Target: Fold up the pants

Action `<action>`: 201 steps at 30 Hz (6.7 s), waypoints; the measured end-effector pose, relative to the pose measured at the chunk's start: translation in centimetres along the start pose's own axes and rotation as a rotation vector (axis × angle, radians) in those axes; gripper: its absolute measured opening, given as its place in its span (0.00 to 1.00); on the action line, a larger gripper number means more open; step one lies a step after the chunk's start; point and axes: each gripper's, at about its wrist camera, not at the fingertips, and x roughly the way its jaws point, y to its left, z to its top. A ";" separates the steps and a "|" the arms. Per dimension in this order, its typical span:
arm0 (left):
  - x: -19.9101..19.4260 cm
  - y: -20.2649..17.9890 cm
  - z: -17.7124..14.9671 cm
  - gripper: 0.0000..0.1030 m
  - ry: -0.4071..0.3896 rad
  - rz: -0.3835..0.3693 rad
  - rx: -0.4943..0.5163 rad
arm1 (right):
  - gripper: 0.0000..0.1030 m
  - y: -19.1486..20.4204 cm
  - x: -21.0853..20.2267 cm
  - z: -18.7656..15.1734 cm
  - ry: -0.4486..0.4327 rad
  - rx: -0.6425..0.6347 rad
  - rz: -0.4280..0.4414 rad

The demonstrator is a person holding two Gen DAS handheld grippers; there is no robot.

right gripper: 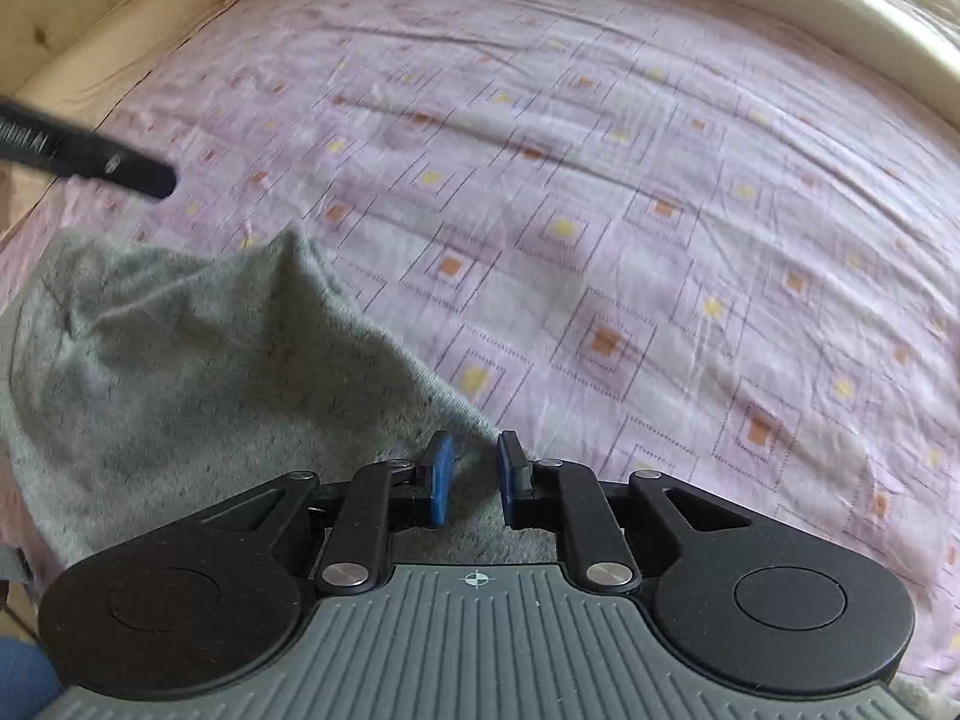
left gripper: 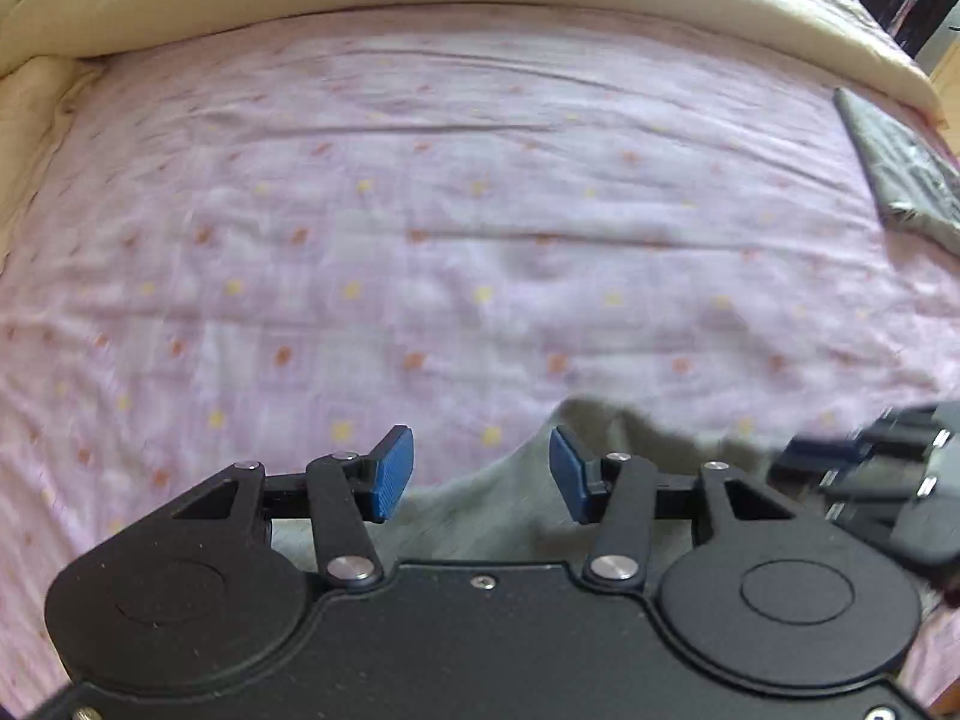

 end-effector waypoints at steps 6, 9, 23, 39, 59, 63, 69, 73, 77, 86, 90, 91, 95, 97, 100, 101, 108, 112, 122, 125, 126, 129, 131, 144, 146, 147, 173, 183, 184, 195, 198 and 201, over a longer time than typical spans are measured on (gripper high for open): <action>2.9 -3.6 3.2 0.58 0.050 -0.018 0.061 | 0.01 2.5 -1.7 -3.1 -0.035 -0.108 0.041; 6.0 -5.1 3.6 0.59 0.139 0.039 0.122 | 0.07 2.5 -2.3 -3.2 -0.090 -0.142 -0.021; 7.0 -4.0 -0.4 0.39 0.274 0.026 0.185 | 0.24 0.2 -0.2 0.2 -0.014 -0.406 0.100; 9.7 -2.5 5.8 0.39 0.176 0.214 0.063 | 0.14 -4.1 0.8 -1.4 -0.068 -0.075 -0.079; 7.6 0.8 -1.4 0.48 0.095 0.152 -0.067 | 0.14 5.4 3.7 2.0 -0.062 -0.028 0.062; 6.6 2.2 0.1 0.45 0.095 0.184 -0.143 | 0.15 5.5 3.2 3.3 -0.098 0.084 -0.007; 2.2 5.5 -2.3 0.45 0.049 0.144 -0.179 | 0.14 7.6 3.2 2.3 -0.097 0.063 0.126; 1.3 8.2 -5.5 0.45 0.078 0.178 -0.179 | 0.11 8.0 5.0 2.3 -0.094 0.120 0.072; 0.3 10.8 -8.4 0.46 0.076 0.209 -0.189 | 0.14 9.9 3.6 2.8 -0.126 0.161 0.001; 0.6 15.1 -13.3 0.62 0.119 0.248 -0.217 | 0.14 13.3 5.5 3.2 -0.059 0.167 -0.045; -1.5 15.0 -13.5 0.55 0.060 0.234 -0.207 | 0.14 14.0 2.3 1.1 -0.095 0.192 -0.021; -1.9 14.8 -13.9 0.55 0.045 0.228 -0.190 | 0.14 14.5 1.7 -0.2 -0.082 0.186 -0.020; -0.9 14.7 -16.2 0.57 0.099 0.208 -0.156 | 0.14 15.5 1.0 -5.7 0.036 0.175 -0.042; -0.6 14.4 -17.5 0.60 0.112 0.217 -0.137 | 0.14 15.8 1.3 -8.5 0.123 0.196 -0.052; -1.1 13.8 -17.9 0.60 0.113 0.224 -0.102 | 0.14 15.8 0.1 -10.8 0.117 0.256 -0.050; -1.3 13.7 -17.7 0.60 0.115 0.226 -0.102 | 0.14 15.5 -0.3 -11.0 0.119 0.286 -0.050; -4.3 11.9 -16.3 0.56 0.014 0.175 -0.111 | 0.14 10.4 -7.1 -12.5 -0.099 0.499 -0.206; -5.1 8.9 -15.3 0.56 -0.022 0.139 -0.071 | 0.14 6.8 -11.6 -14.9 -0.252 0.589 -0.438; -5.6 -4.2 -15.4 0.56 -0.073 0.112 0.027 | 0.14 -6.8 -16.1 -25.7 -0.261 0.970 -0.425; -5.2 -9.1 -15.9 0.56 -0.045 0.113 0.025 | 0.14 -10.9 -16.7 -28.8 -0.238 1.030 -0.380; -5.1 -11.1 -16.1 0.56 -0.035 0.101 0.026 | 0.14 -12.1 -17.1 -29.8 -0.242 1.040 -0.370; -4.4 -16.8 -16.4 0.56 -0.025 0.066 0.058 | 0.14 -15.7 -17.4 -31.5 -0.243 1.041 -0.356; -3.8 -20.9 -16.3 0.56 -0.024 0.036 0.093 | 0.14 -17.9 -17.6 -32.4 -0.241 1.037 -0.342; 3.2 -33.0 -17.5 0.62 0.126 0.012 0.236 | 0.14 -25.8 -19.1 -36.3 -0.289 1.071 -0.238; 2.9 -32.5 -17.9 0.64 0.109 0.006 0.219 | 0.14 -26.3 -18.9 -36.3 -0.291 1.071 -0.224; 2.9 -32.3 -18.0 0.64 0.116 0.004 0.207 | 0.15 -26.6 -18.8 -36.4 -0.292 1.073 -0.212; 3.0 -33.2 -17.9 0.65 0.130 0.061 0.204 | 0.15 -28.0 -17.2 -36.7 -0.240 1.175 -0.267; 3.2 -33.0 -17.9 0.66 0.132 0.060 0.213 | 0.04 -27.7 -17.0 -36.4 -0.321 1.124 -0.225; 3.2 -33.0 -17.9 0.66 0.133 0.059 0.211 | 0.04 -27.5 -17.2 -36.2 -0.333 1.097 -0.233; 1.1 -34.0 -17.0 0.63 0.094 0.006 0.223 | 0.03 -26.2 -17.3 -35.8 -0.226 0.947 -0.397; 0.1 -34.4 -15.9 0.63 0.051 -0.019 0.220 | 0.03 -26.3 -16.9 -35.6 -0.195 0.954 -0.418; -0.2 -34.6 -14.3 0.63 0.026 -0.020 0.195 | 0.03 -26.5 -16.6 -35.7 -0.185 0.981 -0.411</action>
